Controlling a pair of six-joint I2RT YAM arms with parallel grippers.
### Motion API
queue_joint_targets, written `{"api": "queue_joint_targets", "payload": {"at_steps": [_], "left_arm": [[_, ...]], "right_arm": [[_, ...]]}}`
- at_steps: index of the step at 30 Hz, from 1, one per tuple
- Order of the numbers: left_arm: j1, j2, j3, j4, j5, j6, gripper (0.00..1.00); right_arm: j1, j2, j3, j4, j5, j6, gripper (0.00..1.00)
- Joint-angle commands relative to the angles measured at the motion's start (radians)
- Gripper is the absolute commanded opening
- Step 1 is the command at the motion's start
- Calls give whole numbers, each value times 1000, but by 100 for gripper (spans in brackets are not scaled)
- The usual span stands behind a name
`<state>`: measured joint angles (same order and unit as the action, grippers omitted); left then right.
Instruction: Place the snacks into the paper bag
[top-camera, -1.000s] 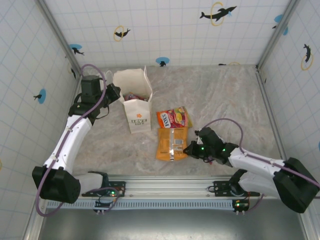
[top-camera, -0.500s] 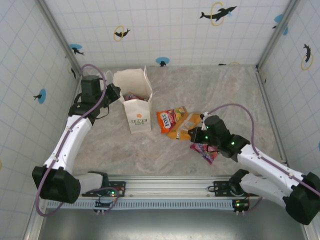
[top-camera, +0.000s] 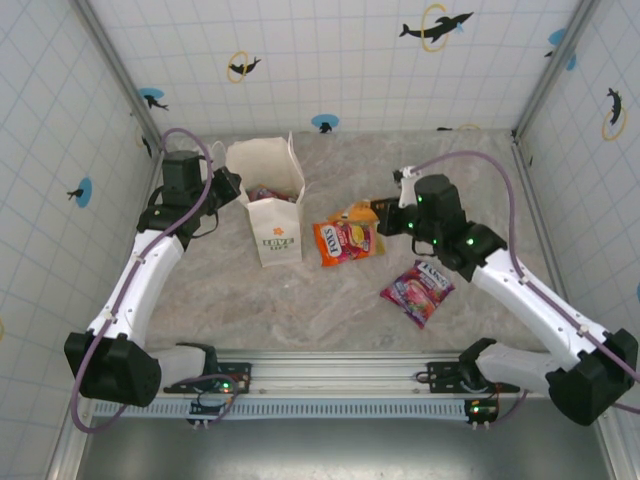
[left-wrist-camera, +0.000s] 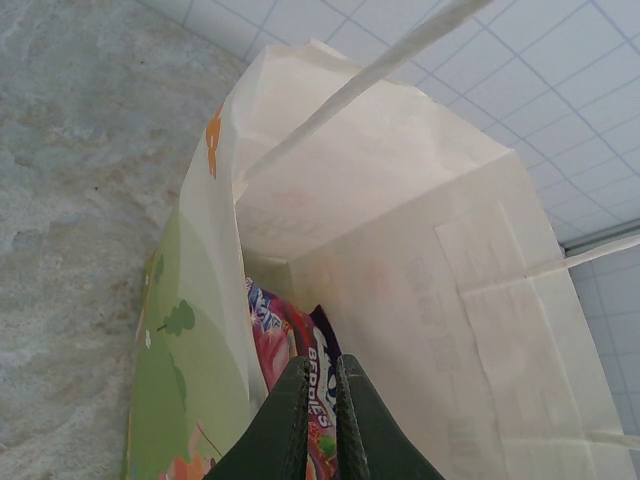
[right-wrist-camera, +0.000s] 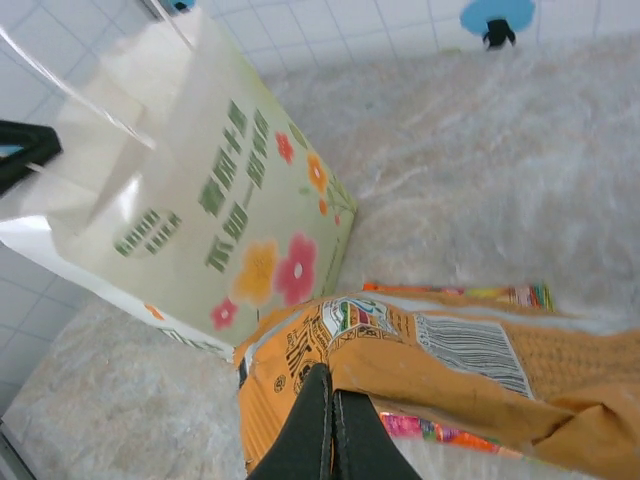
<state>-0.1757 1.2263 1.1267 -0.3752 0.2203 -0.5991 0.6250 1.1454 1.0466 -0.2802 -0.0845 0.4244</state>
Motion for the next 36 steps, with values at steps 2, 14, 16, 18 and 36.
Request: {"api": "queue_joint_targets", "payload": {"at_steps": [2,14,16,18,36], "left_arm": [[-1,11,22,-12,23,15,13],[-2,12,24,-13,18,16,13],[-1,13,25,-14,16,16,13],[-1,16,27,-13,16,16,13],[-1,-2,33,-25,3,21,13]], "right_arm": [[-14,73,167,34,-92,-105,0],[-19,344,634,205,-376,-116,0],[-18,390,702,255,-425,-85,0],[-16,440,767,304,-468,-49,0],[65,765,1021,421,-626,151,0]]}}
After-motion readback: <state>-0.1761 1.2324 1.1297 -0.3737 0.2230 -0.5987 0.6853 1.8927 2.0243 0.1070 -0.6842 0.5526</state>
